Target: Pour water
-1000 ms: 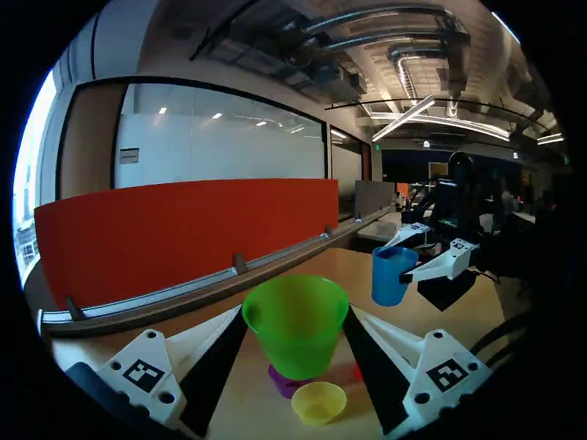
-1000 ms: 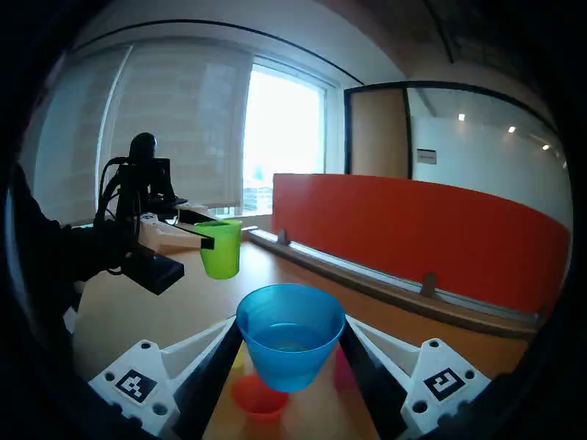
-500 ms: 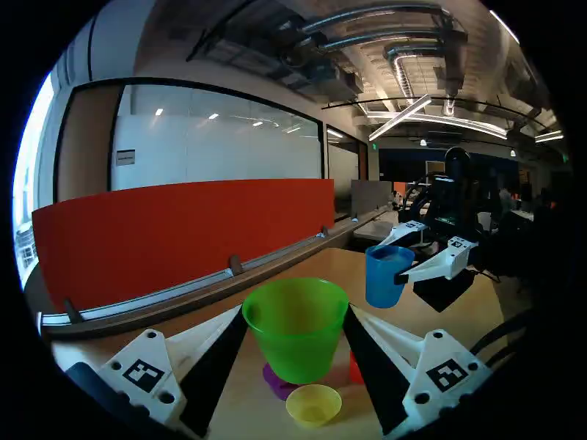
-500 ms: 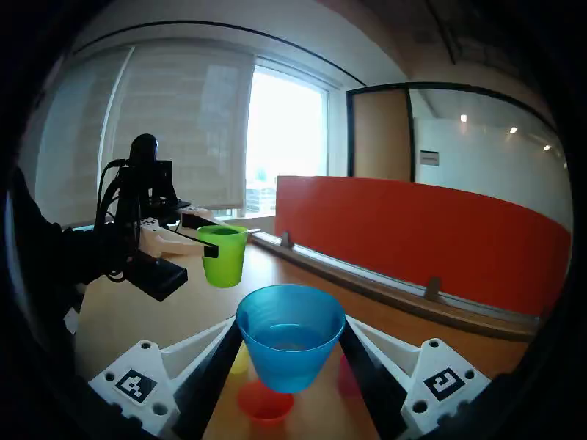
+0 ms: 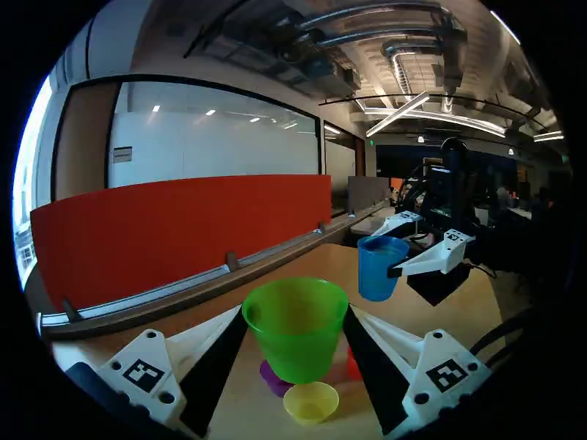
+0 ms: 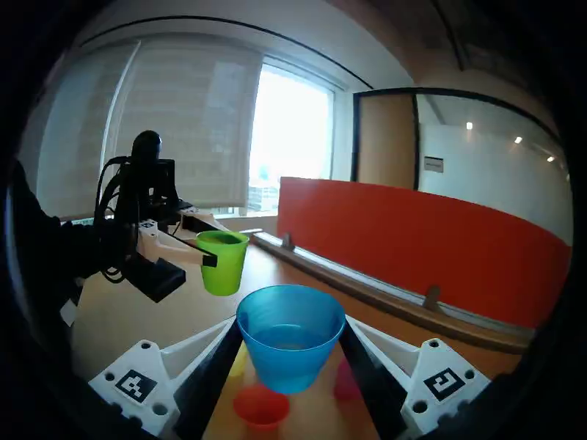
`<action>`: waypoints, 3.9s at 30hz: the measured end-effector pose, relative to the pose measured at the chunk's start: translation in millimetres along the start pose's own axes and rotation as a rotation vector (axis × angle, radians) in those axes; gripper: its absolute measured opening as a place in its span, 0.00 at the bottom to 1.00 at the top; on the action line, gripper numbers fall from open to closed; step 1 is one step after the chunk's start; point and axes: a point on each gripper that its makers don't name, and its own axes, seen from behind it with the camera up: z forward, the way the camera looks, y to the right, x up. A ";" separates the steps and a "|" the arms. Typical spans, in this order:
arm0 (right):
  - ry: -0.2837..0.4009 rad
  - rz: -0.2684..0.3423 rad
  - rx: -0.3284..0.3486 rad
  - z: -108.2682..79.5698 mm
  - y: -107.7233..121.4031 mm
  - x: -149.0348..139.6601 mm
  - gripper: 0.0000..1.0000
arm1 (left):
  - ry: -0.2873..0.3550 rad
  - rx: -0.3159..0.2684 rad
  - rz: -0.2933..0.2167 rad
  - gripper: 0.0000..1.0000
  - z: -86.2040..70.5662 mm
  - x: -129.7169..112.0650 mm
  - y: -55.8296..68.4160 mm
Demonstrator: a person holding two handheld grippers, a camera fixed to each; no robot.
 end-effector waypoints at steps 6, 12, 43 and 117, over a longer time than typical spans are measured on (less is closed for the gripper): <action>0.009 -0.068 0.003 5.9 0.3 16.2 0.91 | -0.009 -0.018 0.010 0.88 -0.2 -1.1 8.4; 0.031 -0.160 -0.005 8.0 1.7 37.5 0.91 | -0.011 -0.034 0.012 0.88 -1.0 -0.4 15.0; 0.073 -0.422 -0.014 31.7 3.5 91.6 0.91 | -0.013 -0.085 0.017 0.88 6.5 2.6 42.1; 0.058 -0.977 -0.040 58.9 -7.9 122.7 0.91 | 0.003 -0.171 0.056 0.88 17.3 7.4 81.6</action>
